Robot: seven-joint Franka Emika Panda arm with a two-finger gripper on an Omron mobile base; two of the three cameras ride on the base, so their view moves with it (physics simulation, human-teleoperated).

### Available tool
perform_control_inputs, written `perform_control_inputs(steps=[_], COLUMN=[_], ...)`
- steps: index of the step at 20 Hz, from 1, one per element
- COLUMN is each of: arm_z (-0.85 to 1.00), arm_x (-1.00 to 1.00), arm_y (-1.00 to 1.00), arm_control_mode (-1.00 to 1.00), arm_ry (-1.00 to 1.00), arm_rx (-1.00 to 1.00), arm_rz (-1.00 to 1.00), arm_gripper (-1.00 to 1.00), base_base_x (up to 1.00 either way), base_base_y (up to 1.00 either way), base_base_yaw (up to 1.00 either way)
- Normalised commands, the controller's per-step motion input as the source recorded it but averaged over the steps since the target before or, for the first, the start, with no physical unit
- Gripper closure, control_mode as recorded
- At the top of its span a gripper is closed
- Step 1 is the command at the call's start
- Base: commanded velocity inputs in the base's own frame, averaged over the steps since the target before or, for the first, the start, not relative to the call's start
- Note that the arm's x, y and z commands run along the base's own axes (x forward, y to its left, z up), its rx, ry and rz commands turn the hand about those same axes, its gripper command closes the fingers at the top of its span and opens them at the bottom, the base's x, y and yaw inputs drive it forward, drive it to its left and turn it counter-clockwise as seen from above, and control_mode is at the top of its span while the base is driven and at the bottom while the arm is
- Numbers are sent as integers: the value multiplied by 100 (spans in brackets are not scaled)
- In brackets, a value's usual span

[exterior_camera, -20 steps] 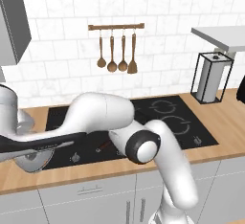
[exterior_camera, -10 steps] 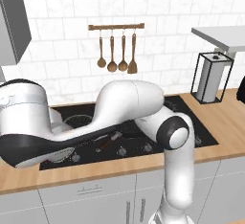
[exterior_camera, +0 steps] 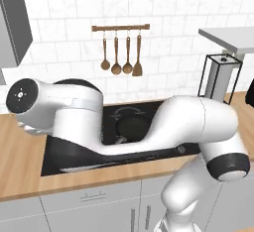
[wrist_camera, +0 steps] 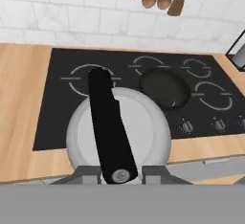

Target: Pick the kettle from the counter and place it on a stove burner. Then turn the burner on.

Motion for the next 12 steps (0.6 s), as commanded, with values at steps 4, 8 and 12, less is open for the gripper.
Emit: perform_control_inputs(steps=[4, 8, 12], arm_z=[7, 2, 0], arm_x=[72, 81, 86], arm_y=[-79, -75, -55], arm_control_mode=[-100, -100, -100], arm_ry=[-3, 13, 37], arm_rx=[35, 17, 1], arm_rz=[3, 1, 3], arm_gripper=[100, 100, 100], base_base_x=[0, 0, 0], base_base_y=[0, 0, 0], base_base_yaw=[0, 0, 0])
